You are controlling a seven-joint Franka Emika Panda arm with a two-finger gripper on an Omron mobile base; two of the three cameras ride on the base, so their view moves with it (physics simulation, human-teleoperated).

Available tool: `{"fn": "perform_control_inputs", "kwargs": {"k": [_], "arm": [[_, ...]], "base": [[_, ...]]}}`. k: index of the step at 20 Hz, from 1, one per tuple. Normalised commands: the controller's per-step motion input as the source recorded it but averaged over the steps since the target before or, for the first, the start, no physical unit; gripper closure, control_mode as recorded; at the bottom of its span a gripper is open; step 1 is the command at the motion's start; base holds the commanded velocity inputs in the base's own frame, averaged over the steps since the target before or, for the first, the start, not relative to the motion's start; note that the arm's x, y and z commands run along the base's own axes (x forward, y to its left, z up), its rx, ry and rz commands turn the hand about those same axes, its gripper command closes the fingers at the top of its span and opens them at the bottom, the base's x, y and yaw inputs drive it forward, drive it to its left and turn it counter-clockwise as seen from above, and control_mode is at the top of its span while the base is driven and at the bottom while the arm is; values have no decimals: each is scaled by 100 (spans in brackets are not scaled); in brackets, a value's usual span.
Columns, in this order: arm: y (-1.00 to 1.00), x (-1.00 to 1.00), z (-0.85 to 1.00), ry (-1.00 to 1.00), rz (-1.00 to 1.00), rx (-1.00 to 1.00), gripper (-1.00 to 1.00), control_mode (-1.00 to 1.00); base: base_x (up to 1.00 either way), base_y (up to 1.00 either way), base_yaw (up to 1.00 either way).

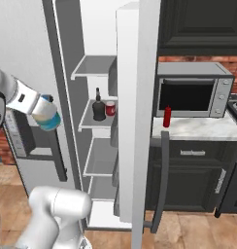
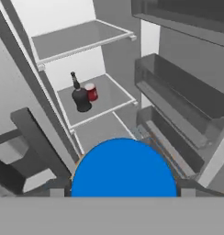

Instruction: Place the mayonnaise and ketchup from the counter to the top shelf of the fridge. If the existing items in the fridge are on the top shelf, move them to other shelves.

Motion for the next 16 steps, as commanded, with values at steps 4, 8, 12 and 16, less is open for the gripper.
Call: {"fn": "perform_control_inputs", "kwargs": {"k": [4, 8, 12, 16], "arm": [[-84, 93, 50, -5, -13, -13, 100, -100], [-38, 100, 14, -7, 0, -6, 100, -100], [-13, 100, 1, 0, 14, -4, 100, -100], [7, 67, 0, 0, 36, -17, 100, -100]], "base": [[0, 0, 0], [0, 0, 0], [0, 0, 0], [0, 0, 0]]}}
